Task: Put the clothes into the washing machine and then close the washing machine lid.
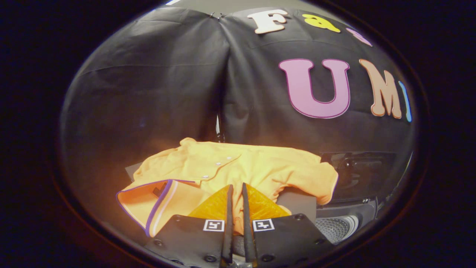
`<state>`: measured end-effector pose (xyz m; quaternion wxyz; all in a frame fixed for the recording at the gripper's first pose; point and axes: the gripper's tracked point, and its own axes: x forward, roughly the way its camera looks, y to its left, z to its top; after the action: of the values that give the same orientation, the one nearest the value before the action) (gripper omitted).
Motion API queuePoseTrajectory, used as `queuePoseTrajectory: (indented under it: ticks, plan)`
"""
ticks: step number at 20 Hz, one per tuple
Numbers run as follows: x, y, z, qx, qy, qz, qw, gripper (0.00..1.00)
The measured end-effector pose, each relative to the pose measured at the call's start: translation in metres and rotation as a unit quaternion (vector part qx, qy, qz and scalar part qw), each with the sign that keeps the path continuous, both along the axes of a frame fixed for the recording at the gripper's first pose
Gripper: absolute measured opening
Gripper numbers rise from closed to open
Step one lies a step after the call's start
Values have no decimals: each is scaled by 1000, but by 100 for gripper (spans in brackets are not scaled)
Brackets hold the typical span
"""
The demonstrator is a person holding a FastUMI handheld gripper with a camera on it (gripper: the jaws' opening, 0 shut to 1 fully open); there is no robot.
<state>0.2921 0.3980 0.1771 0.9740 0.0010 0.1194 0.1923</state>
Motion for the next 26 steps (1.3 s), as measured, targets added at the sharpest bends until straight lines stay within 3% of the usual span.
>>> queuePoseTrajectory:
  ticks: [5,6,9,12,26]
  plan:
    - [-1,0,2,-23,-23,0,999,13]
    - [-1,-1,6,-14,-29,-1,999,13]
    - [-2,0,2,38,-16,7,999,1]
    - [-1,-4,5,56,-8,10,998,1]
    - [12,-116,56,43,-71,-101,991,0]
